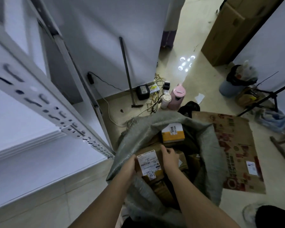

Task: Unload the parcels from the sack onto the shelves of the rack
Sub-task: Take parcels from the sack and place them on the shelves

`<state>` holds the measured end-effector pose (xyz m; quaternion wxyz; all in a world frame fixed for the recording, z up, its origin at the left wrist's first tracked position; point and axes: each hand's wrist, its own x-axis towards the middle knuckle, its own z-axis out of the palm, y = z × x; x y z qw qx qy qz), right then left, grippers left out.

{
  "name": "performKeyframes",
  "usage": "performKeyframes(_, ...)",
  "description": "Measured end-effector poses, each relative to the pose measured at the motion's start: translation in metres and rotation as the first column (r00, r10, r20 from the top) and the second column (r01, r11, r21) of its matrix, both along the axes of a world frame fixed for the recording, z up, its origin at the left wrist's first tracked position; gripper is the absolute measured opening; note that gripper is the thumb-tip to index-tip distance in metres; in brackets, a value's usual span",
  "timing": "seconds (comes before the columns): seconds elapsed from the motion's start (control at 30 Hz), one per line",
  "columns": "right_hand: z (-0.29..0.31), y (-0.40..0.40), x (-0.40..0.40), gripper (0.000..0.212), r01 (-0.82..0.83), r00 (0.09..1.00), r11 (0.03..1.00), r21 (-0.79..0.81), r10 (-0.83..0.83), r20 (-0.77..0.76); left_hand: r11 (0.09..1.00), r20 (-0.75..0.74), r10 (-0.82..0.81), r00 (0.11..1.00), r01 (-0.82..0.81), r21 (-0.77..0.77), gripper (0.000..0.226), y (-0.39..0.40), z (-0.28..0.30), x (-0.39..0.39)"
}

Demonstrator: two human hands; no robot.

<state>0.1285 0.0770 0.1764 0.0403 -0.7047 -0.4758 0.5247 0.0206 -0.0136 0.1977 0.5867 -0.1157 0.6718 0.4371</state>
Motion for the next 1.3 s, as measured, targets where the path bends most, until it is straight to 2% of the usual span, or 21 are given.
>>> performKeyframes(0.1,0.044,-0.009,0.004,0.041,0.21,0.954,0.973,-0.093,-0.225,-0.196,0.995,-0.067,-0.067,0.995,0.072,0.074,0.02,-0.016,0.048,0.002)
performKeyframes(0.13,0.055,-0.013,0.006,0.037,0.238,0.93,0.964,-0.12,-0.262,-0.257,0.992,-0.074,-0.085,0.994,0.091,0.085,0.025,-0.021,0.056,0.003)
performKeyframes(0.2,0.076,-0.022,0.007,0.034,0.262,0.904,0.962,-0.072,-0.271,-0.331,0.988,-0.077,-0.104,0.992,0.112,0.105,0.037,-0.028,0.073,0.0)
performKeyframes(0.23,0.086,-0.027,0.008,0.039,0.27,0.907,0.963,-0.01,-0.258,-0.334,0.986,-0.065,-0.124,0.99,0.13,0.103,0.037,-0.032,0.084,0.0)
performKeyframes(0.37,0.121,-0.046,0.01,0.084,0.165,0.953,0.953,0.255,-0.088,-0.289,0.975,0.007,-0.205,0.979,0.203,0.093,0.027,-0.044,0.114,-0.004)
performKeyframes(0.43,0.133,-0.055,0.011,0.096,0.063,0.957,0.942,0.331,0.037,-0.287,0.972,0.05,-0.194,0.98,0.185,0.146,0.028,-0.049,0.123,-0.004)
performKeyframes(0.53,0.141,-0.066,0.011,0.107,-0.07,0.94,0.902,0.426,0.202,-0.274,0.967,0.027,-0.141,0.99,0.131,0.22,0.032,-0.05,0.135,-0.004)
performKeyframes(0.67,0.147,-0.07,0.008,0.116,-0.209,0.89,0.833,0.512,0.379,-0.253,0.96,0.081,-0.088,0.993,0.063,0.273,0.059,-0.052,0.141,-0.011)
performKeyframes(0.77,0.151,-0.072,0.007,0.115,-0.266,0.83,0.805,0.531,0.471,-0.298,0.954,0.144,0.011,0.99,-0.054,0.295,0.056,-0.051,0.14,-0.017)
performKeyframes(0.8,0.153,-0.074,0.007,0.11,-0.256,0.812,0.812,0.525,0.475,-0.339,0.954,0.157,0.033,0.987,-0.078,0.29,0.056,-0.051,0.141,-0.018)
performKeyframes(0.87,0.157,-0.077,0.007,0.086,-0.178,0.797,0.865,0.468,0.406,-0.448,0.952,0.156,0.066,0.986,-0.109,0.286,0.054,-0.051,0.14,-0.021)
performKeyframes(0.97,0.16,-0.076,-0.001,0.043,-0.007,0.794,0.975,0.223,0.141,-0.591,0.937,0.101,0.102,0.99,-0.13,0.324,0.056,-0.052,0.136,-0.025)
performKeyframes(1.03,0.159,-0.07,-0.005,0.041,0.022,0.771,1.0,0.019,-0.005,-0.636,0.934,-0.045,0.056,0.997,-0.036,0.355,0.067,-0.055,0.131,-0.028)
performKeyframes(1.1,0.161,-0.067,-0.005,0.036,-0.01,0.782,0.996,-0.085,-0.045,-0.622,0.923,-0.169,0.025,0.985,0.042,0.381,0.079,-0.058,0.128,-0.031)
performKeyframes(1.2,0.157,-0.065,-0.005,0.037,-0.053,0.821,0.993,-0.102,-0.015,-0.57,0.917,-0.218,-0.074,0.973,0.152,0.369,0.094,-0.059,0.126,-0.035)
performKeyframes(1.3,0.152,-0.061,-0.004,0.038,-0.04,0.826,0.996,-0.08,-0.012,-0.563,0.865,-0.392,-0.241,0.888,0.38,0.328,0.111,-0.063,0.124,-0.036)
